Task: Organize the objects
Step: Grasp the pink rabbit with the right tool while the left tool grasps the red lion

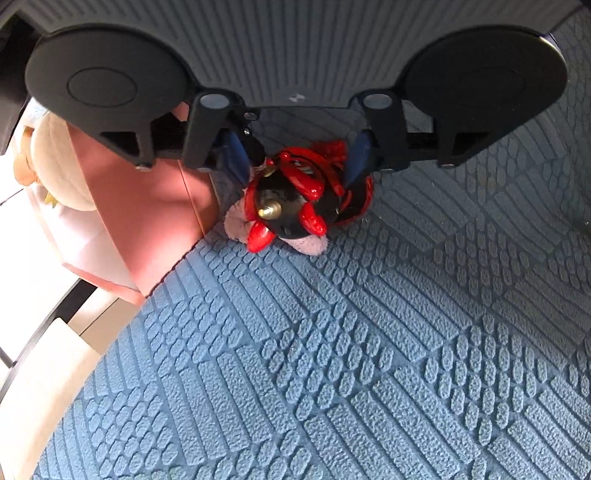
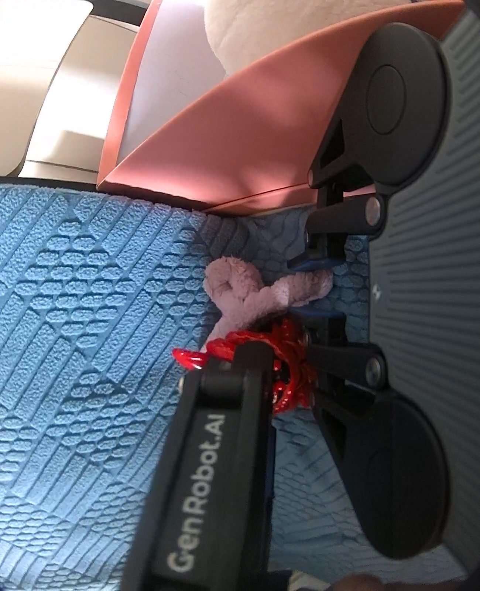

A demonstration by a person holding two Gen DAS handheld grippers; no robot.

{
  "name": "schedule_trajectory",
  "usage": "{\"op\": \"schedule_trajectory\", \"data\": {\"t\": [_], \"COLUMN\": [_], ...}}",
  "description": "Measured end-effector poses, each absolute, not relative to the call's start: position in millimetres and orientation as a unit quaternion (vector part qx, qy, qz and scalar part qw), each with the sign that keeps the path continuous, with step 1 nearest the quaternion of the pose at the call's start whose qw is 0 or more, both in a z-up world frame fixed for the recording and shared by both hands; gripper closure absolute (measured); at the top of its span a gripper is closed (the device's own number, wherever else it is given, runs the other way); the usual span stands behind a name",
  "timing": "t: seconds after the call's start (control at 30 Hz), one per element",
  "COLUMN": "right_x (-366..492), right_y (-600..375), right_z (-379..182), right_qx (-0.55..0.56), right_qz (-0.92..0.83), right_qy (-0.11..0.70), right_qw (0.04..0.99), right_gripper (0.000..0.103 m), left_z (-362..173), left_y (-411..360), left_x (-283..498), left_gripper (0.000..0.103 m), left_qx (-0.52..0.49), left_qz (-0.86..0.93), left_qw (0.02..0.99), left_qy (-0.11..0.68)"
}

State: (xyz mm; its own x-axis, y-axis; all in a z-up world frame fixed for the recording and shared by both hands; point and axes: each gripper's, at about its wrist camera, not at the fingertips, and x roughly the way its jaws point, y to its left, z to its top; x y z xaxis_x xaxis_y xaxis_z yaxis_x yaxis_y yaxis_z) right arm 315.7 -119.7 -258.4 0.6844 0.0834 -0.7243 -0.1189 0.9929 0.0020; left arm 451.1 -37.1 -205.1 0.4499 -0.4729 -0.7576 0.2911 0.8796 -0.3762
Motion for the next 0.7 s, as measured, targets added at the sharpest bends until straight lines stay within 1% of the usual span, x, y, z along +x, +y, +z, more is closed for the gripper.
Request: {"op": "schedule_trajectory", "data": {"t": [0.17,0.23,0.3,0.33,0.4,0.6,0.7], "right_x": [320.1,317.1,315.7,315.8,313.0,295.4,286.7], "right_y": [-123.7,-119.8,-120.5,-119.9,-119.4,-113.9,-116.9], "right_z": [-257.0,-256.4,-254.8,-253.5,-249.9,-238.7,-230.7], "right_qx": [-0.029,-0.033,-0.034,-0.034,-0.034,-0.029,-0.026], "right_qz": [0.058,0.061,0.063,0.064,0.068,0.074,0.07], "right_qy": [0.398,0.4,0.402,0.403,0.405,0.412,0.414], "right_qw": [0.915,0.914,0.913,0.912,0.911,0.908,0.907], "right_gripper": [0.086,0.087,0.088,0.088,0.088,0.089,0.089], "left_z": [-204.2,-202.6,-199.7,-198.4,-196.3,-195.0,-193.3], "left_y": [-35.1,-34.3,-31.9,-30.7,-28.1,-25.5,-27.5], "left_x": [447.9,447.0,446.4,446.3,444.7,442.6,441.6], "left_gripper": [0.044,0.05,0.063,0.068,0.073,0.073,0.08], "left_qx": [-0.101,-0.102,-0.11,-0.112,-0.115,-0.115,-0.114], "left_qz": [-0.221,-0.221,-0.224,-0.223,-0.223,-0.223,-0.224], "left_qw": [0.849,0.85,0.848,0.847,0.847,0.848,0.846], "left_qy": [0.468,0.467,0.467,0.469,0.468,0.467,0.47]}}
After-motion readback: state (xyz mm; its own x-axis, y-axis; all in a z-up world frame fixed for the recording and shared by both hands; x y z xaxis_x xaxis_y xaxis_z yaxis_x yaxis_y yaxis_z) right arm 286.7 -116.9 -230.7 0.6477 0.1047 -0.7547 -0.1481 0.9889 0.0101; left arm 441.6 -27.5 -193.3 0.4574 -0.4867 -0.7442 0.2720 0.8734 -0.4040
